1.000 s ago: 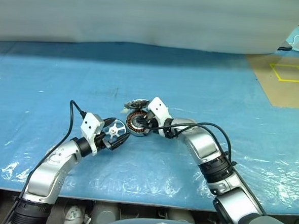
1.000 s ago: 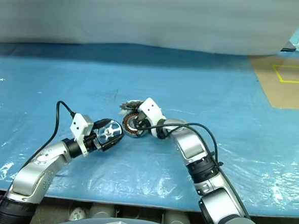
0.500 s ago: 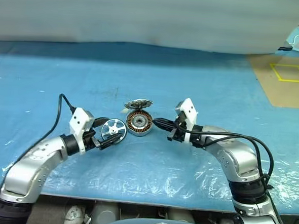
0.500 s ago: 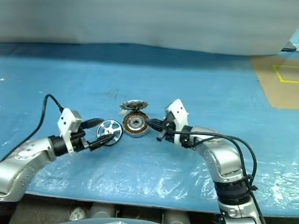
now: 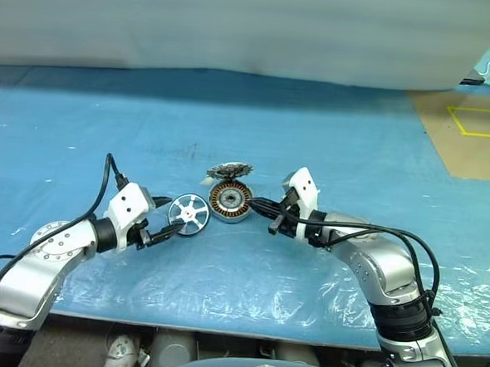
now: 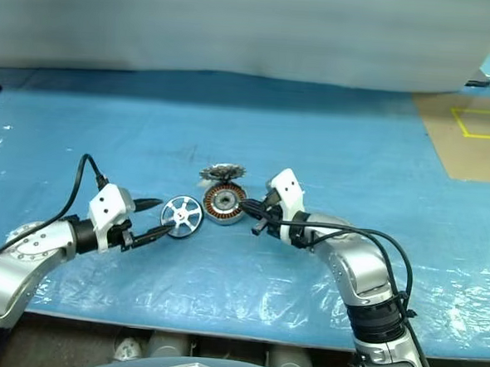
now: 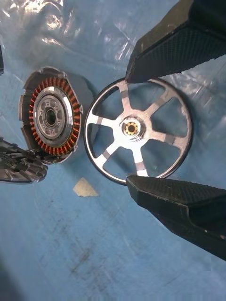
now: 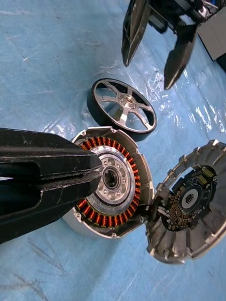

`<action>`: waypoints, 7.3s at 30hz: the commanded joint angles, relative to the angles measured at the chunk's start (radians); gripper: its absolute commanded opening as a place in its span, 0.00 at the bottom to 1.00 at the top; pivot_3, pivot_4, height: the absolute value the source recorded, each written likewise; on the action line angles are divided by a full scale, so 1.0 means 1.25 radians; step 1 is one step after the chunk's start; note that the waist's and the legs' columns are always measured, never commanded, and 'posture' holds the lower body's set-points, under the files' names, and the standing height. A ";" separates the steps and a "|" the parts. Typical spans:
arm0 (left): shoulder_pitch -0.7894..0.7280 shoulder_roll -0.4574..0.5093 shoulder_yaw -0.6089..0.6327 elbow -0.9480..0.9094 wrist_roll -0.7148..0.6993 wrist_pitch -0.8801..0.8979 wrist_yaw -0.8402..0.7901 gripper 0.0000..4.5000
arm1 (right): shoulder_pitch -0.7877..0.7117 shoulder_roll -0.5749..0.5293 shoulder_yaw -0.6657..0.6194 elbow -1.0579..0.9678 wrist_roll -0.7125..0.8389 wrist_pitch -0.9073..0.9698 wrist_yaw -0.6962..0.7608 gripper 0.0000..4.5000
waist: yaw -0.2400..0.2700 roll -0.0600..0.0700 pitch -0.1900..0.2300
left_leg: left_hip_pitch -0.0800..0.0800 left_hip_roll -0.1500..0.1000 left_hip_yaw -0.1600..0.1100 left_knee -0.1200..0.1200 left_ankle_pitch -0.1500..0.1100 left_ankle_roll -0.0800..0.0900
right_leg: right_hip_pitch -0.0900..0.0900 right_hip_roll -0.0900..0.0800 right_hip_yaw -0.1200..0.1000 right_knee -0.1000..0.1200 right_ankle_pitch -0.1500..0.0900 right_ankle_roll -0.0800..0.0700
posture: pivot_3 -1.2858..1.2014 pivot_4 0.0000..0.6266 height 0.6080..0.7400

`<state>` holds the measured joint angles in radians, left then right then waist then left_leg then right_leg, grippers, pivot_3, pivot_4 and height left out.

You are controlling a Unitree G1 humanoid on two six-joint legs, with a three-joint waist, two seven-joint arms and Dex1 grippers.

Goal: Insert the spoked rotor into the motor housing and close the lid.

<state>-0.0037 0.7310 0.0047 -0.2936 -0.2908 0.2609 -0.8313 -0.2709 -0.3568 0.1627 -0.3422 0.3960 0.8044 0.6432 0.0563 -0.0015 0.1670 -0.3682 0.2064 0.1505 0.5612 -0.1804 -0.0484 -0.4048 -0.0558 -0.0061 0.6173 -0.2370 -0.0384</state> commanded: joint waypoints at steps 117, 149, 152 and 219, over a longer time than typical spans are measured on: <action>-0.587 -0.132 -0.233 0.301 0.050 0.111 -0.450 0.69 | 0.274 -0.038 -0.072 -0.013 0.031 -0.260 0.000 0.00 | 0.016 0.003 -0.002 | -0.004 -0.001 -0.001 -0.004 0.000 0.000 | -0.001 -0.002 -0.003 -0.004 -0.001 -0.001 | 0.52 0.24 1.00; -0.268 -0.264 -0.099 0.190 0.029 0.087 -0.002 0.01 | 0.267 -0.053 -0.089 -0.021 0.030 -0.245 -0.018 0.00 | 0.012 0.004 -0.002 | -0.003 0.000 -0.001 -0.006 0.000 0.000 | 0.000 -0.001 -0.004 -0.008 -0.001 0.000 | 0.52 0.24 1.00; -0.268 -0.242 -0.133 0.222 0.081 0.103 0.012 0.01 | 0.271 -0.044 -0.080 -0.021 0.027 -0.248 -0.021 0.00 | 0.012 0.004 -0.002 | -0.003 0.000 -0.001 -0.006 0.000 0.000 | 0.000 -0.001 -0.004 -0.008 -0.001 0.000 | 0.52 0.24 1.00; 0.100 -0.378 -0.050 0.016 0.019 -0.209 0.204 0.01 | -0.737 0.166 -0.044 1.151 -0.228 -0.567 0.324 0.00 | 0.003 0.004 -0.002 | -0.006 0.007 0.001 0.005 -0.002 0.004 | -0.006 0.000 -0.004 0.006 -0.001 -0.004 | 0.52 0.24 1.00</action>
<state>0.1214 0.2634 -0.0725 -0.2250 -0.2488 -0.0029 -0.5928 -1.1551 -0.1585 0.1300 1.0972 0.1097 0.1193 1.0537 0.0602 0.0035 0.1647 -0.3769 0.2154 0.1523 0.5669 -0.1830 -0.0434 -0.4134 -0.0557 -0.0105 0.6244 -0.2386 -0.0439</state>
